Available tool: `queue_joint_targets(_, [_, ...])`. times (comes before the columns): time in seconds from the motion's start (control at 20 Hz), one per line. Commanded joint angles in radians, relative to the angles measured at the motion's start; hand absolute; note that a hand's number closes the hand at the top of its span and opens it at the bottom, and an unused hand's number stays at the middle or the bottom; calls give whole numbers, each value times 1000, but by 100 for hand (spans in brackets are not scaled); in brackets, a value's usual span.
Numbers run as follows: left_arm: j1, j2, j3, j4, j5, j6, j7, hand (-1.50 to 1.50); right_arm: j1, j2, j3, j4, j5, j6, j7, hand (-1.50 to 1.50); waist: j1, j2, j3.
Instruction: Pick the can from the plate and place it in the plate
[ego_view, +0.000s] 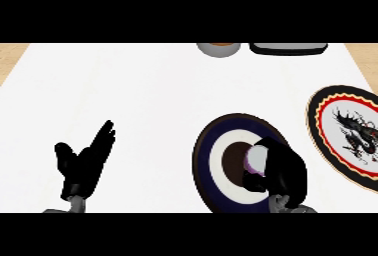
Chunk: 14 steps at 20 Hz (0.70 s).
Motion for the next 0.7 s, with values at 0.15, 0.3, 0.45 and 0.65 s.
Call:
queue_joint_targets(0.15, [-7,-64,-15,78,-48,2,-2,0,-20,28,23,-27,75,88,54,150,-3,7,-2])
queue_joint_targets(0.3, [8,-21,5,8,-25,-18,41,0,-87,72,224,116,86,-24,125,150,10,8,-2])
queue_joint_targets(0.45, [32,-7,30,46,3,-73,-2,0,-163,72,281,205,65,-106,105,150,12,9,-2])
queue_joint_targets(0.65, [-62,-28,41,71,-17,-28,52,0,-200,73,291,127,232,-270,57,150,-3,7,-2])
